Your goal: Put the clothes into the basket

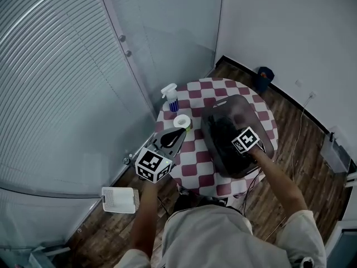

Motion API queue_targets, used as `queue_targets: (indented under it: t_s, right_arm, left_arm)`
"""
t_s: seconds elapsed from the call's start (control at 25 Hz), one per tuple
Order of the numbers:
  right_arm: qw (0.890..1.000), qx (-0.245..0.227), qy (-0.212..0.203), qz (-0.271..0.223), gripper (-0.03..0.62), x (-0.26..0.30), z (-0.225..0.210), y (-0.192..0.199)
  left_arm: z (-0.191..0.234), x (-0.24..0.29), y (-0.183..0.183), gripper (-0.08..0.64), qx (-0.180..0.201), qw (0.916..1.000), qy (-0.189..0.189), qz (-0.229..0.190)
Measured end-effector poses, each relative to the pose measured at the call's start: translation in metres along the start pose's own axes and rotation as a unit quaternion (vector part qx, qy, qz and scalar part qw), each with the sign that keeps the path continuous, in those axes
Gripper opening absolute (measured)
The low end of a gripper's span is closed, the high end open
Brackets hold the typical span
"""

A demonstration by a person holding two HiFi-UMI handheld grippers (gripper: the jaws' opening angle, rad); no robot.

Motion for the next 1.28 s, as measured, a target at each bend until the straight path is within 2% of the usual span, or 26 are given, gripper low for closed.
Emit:
queue_targets:
  t_s: [0.16,0.28,0.48,0.56,0.6,0.64,0.76,0.8,0.84,0.96,1.12,1.28]
  right_arm:
    - [1.0,0.002,-0.005,-0.029,0.436,-0.008,0.001,-0.002]
    - [0.997,0.005,-0.02,-0.071,0.436,-0.022,0.007,-0.012]
    - [0.992,-0.018,-0.011,-0.127,0.436,-0.047,0.008,-0.03]
    - [0.985,-0.033,-0.014,-0.168,0.436,-0.062,0.009,-0.039]
    - [0.978,-0.045,-0.021,-0.202,0.436,-0.071,0.011,-0.044]
    - [0.966,-0.061,-0.033,-0.248,0.436,-0.081,0.014,-0.048]
    - [0.905,-0.088,-0.065,-0.41,0.434,-0.113,0.02,-0.055]
    - [0.891,-0.083,-0.065,-0.442,0.434,-0.121,0.021,-0.055]
    - [0.881,-0.076,-0.061,-0.463,0.434,-0.128,0.023,-0.054]
    - [0.866,-0.061,-0.049,-0.495,0.434,-0.143,0.028,-0.049]
    - [0.847,-0.037,-0.062,-0.527,0.434,-0.165,0.039,-0.034]
    - [0.829,-0.033,-0.051,-0.555,0.433,-0.188,0.046,-0.016]
  left_arm:
    - [-0.001,0.012,-0.003,0.015,0.003,0.9999,0.013,-0.003]
    - [-0.005,0.026,-0.007,0.015,0.007,0.9996,0.028,-0.003]
    - [-0.015,0.049,-0.014,0.015,0.016,0.9983,0.055,-0.002]
    - [-0.017,0.056,-0.018,0.015,0.021,0.9977,0.064,-0.003]
    - [-0.018,0.06,-0.019,0.015,0.023,0.9974,0.068,-0.004]
    - [-0.018,0.063,-0.02,0.015,0.026,0.9971,0.071,-0.004]
    - [-0.02,0.072,-0.026,0.015,0.037,0.9968,0.07,-0.011]
    - [-0.022,0.075,-0.028,0.014,0.04,0.9966,0.071,-0.014]
    - [-0.024,0.079,-0.031,0.015,0.043,0.9962,0.074,-0.017]
    - [-0.03,0.09,-0.036,0.015,0.049,0.9949,0.087,-0.017]
    - [-0.039,0.1,-0.045,0.015,0.051,0.9938,0.095,-0.027]
    - [-0.046,0.109,-0.055,0.015,0.058,0.9921,0.104,-0.039]
Point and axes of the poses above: the fingertips, and each gripper's own axes: x forward along the fingers, z to its left, y out of its underside, the point moved 10 cm from there along -x, backward along the fingers, and after that the axes turned 8 degrees about x, right-handed, at the moved point
